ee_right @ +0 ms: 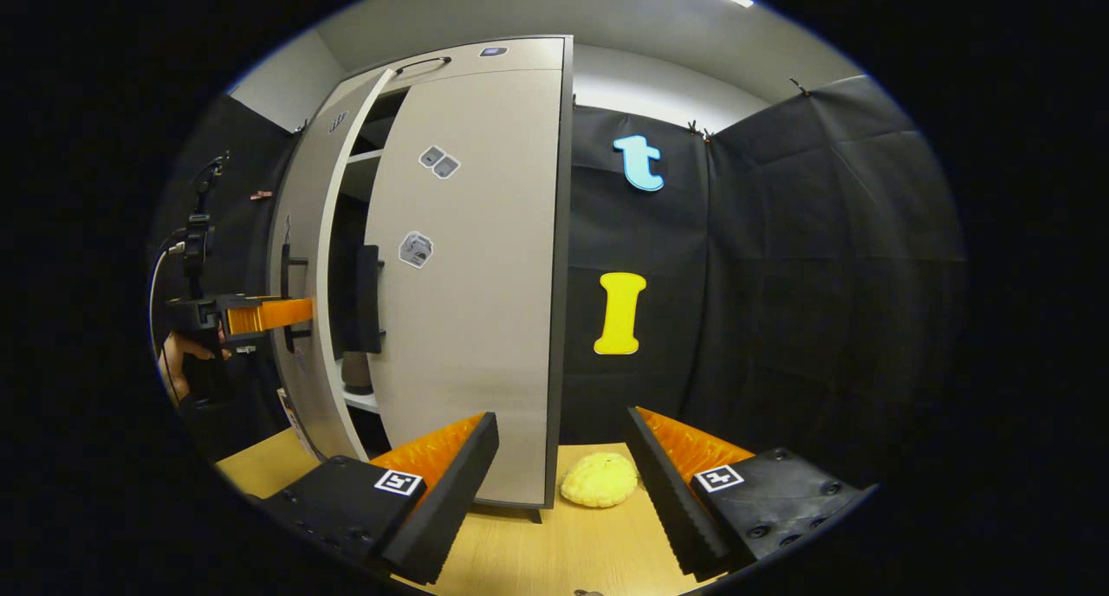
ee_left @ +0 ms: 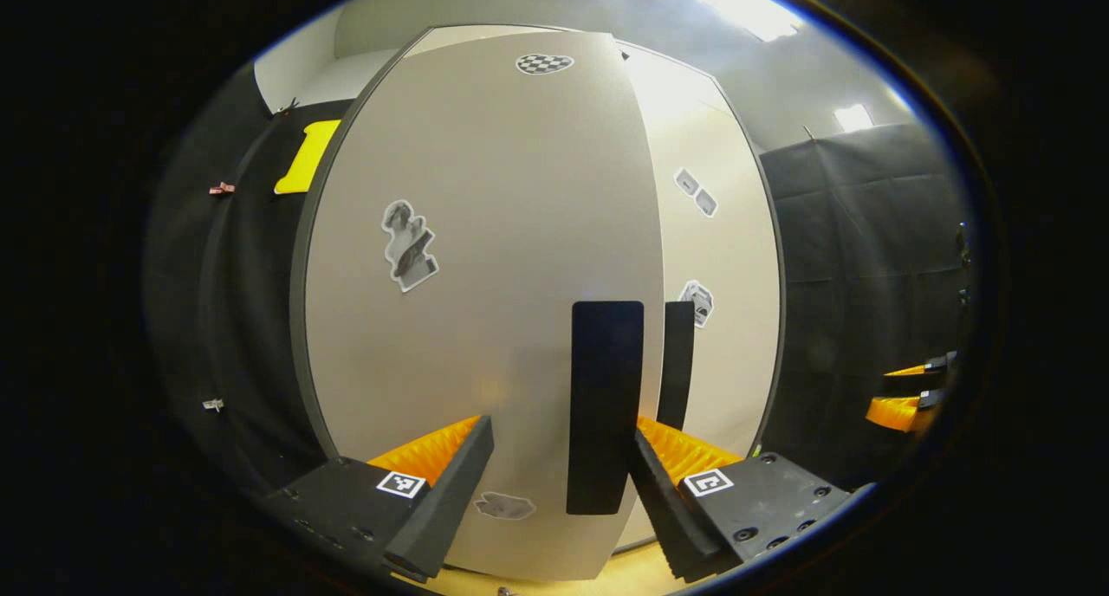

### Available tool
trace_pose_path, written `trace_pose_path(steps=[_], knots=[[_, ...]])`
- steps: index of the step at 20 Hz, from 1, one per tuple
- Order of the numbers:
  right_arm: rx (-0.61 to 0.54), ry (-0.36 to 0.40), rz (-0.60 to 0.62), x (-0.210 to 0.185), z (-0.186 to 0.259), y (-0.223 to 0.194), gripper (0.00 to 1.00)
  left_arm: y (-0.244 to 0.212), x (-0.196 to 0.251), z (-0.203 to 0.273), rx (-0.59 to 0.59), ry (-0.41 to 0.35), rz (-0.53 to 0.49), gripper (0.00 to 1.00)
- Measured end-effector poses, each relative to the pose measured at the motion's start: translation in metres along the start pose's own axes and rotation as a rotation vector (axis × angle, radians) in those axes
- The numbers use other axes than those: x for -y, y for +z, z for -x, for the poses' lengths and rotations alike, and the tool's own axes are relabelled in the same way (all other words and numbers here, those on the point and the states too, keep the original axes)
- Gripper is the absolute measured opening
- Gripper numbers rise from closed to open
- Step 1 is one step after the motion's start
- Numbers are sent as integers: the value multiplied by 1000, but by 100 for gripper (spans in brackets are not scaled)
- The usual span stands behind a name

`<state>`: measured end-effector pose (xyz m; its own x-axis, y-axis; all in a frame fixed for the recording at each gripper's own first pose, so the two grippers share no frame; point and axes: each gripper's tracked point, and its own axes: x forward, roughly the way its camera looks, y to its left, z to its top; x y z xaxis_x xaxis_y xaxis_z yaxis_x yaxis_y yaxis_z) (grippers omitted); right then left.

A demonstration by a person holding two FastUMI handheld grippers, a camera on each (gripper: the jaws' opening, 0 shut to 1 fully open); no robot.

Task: Grab one shoe with the right hand and put it into the shoe cabinet, grab the other shoe with the left hand and put it into the shoe cabinet; then close the right door with the right hand and the left door with the left hand.

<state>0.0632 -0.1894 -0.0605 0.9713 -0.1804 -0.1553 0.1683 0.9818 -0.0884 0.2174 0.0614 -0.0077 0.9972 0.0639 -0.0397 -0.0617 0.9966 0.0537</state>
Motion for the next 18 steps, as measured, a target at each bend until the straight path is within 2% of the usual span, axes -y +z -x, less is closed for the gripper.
trace_pose_path(steps=[4,8,18], knots=[[7,-6,-13,12,2,2,98,-1,5,-13,1,57,-51,92],[22,-6,-1,21,8,7,98,-1,2,-19,5,118,-59,93],[9,-88,-24,74,27,5,98,-7,1,-49,-13,265,-106,94]])
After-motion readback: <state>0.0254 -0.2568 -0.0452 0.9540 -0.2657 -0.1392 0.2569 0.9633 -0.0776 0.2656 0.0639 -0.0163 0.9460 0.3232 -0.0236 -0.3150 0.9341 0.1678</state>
